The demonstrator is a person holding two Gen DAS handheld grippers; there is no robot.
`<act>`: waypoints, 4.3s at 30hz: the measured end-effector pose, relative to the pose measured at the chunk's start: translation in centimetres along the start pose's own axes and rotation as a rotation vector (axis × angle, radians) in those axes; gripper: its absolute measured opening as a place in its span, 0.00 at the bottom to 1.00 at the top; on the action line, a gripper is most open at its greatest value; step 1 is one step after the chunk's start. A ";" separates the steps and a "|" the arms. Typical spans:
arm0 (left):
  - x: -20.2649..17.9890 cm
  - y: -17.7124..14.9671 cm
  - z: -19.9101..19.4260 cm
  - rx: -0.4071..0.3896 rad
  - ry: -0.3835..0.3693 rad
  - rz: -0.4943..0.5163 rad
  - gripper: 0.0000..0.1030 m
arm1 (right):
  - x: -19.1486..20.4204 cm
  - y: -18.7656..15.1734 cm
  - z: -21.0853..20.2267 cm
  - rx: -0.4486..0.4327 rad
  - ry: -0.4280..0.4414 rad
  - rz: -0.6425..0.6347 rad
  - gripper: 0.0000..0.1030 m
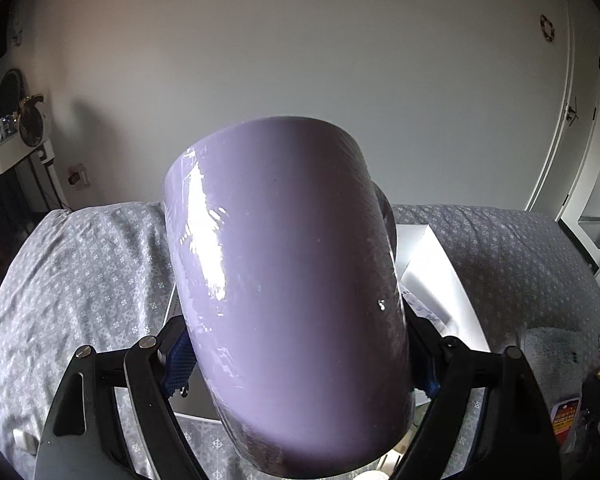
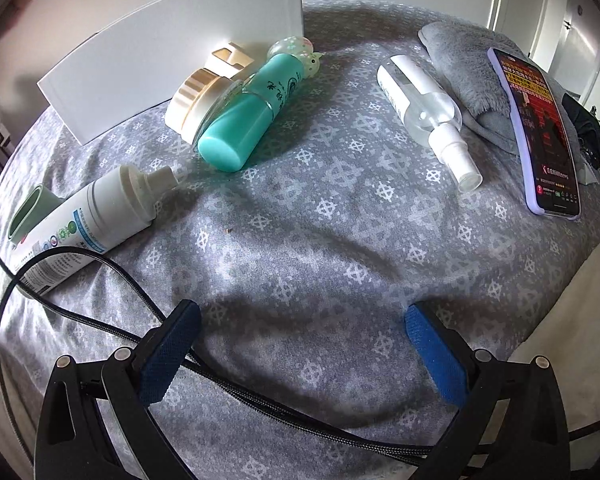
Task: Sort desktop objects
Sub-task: 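Carry the lilac cup over the white box and open the left gripper, then withdraw the left gripper from the box back over the bedspread, then grasp the clear spray bottle with the right gripper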
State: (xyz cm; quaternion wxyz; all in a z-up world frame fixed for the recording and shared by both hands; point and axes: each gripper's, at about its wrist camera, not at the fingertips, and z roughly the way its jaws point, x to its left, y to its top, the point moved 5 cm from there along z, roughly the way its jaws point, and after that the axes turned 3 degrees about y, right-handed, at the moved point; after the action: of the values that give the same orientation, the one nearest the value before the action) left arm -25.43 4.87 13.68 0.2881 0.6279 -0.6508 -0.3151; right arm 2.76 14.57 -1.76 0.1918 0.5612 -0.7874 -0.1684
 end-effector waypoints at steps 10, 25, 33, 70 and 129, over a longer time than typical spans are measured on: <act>-0.5 -2.5 3.1 0.084 0.033 0.027 0.83 | -0.4 0.1 0.2 -0.002 -0.009 -0.002 1.00; 1.9 -4.4 -4.3 0.004 0.002 0.039 0.98 | -0.4 0.1 0.1 -0.003 -0.029 -0.009 1.00; 4.9 -12.3 -10.1 0.057 0.000 0.087 0.98 | -0.2 0.4 0.4 -0.005 -0.043 -0.015 1.00; 5.8 -30.4 -7.6 0.332 0.111 0.013 1.00 | -2.8 8.5 -1.3 -0.188 -0.117 -0.062 0.99; 6.4 -30.2 -7.7 0.201 0.099 -0.110 1.00 | -2.8 14.4 -1.4 -0.170 -0.132 -0.198 0.38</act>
State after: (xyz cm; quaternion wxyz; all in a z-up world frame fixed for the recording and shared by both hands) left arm -0.59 -2.30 -4.84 0.2377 0.7030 -0.6287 -0.2324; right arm -7.53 21.67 6.06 0.1688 0.6054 -0.7221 -0.2892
